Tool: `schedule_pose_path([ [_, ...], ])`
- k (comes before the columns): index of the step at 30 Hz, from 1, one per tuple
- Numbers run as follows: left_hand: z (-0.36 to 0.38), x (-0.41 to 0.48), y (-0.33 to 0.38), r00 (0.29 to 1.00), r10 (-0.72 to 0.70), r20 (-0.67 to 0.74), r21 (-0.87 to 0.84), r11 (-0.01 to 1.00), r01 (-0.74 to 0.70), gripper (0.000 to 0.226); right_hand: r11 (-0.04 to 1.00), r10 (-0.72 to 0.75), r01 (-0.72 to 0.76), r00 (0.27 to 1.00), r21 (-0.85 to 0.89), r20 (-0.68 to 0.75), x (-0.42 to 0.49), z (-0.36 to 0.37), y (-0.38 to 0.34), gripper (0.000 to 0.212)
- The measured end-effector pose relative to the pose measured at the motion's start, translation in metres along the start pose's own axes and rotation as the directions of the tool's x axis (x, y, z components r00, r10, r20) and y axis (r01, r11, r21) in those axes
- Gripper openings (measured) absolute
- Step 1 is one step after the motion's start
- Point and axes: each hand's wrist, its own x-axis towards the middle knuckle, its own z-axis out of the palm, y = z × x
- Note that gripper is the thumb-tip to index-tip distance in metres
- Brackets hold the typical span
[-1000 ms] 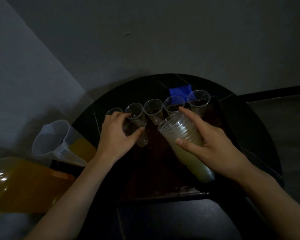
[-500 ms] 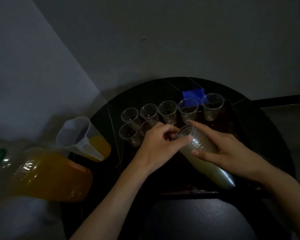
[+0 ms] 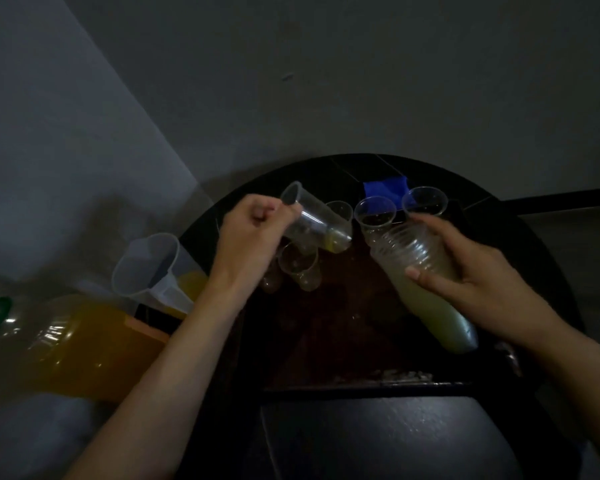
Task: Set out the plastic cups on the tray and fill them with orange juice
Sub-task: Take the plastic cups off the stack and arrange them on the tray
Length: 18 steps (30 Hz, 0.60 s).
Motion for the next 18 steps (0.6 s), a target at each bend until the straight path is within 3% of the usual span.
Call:
schedule_pose_path([
  [3,0.012,0.011,-0.007,0.999,0.05,0.008,0.249,0.967,-0.051,0.036,0.994,0.065,-0.054,0.992,0.094,-0.112,-0.001,-0.01,-0.001,0.074],
  [7,0.043,0.013,-0.021,0.991,0.113,0.067,0.56,0.818,-0.131,0.056,0.985,0.1,-0.075,0.983,0.156,-0.156,-0.004,-0.015,-0.002,0.075],
  [18,0.079,0.015,-0.048,0.972,0.204,0.12,0.634,0.737,-0.233,0.063,0.98,0.089,-0.06,0.985,0.19,-0.146,-0.008,-0.018,-0.002,0.075],
])
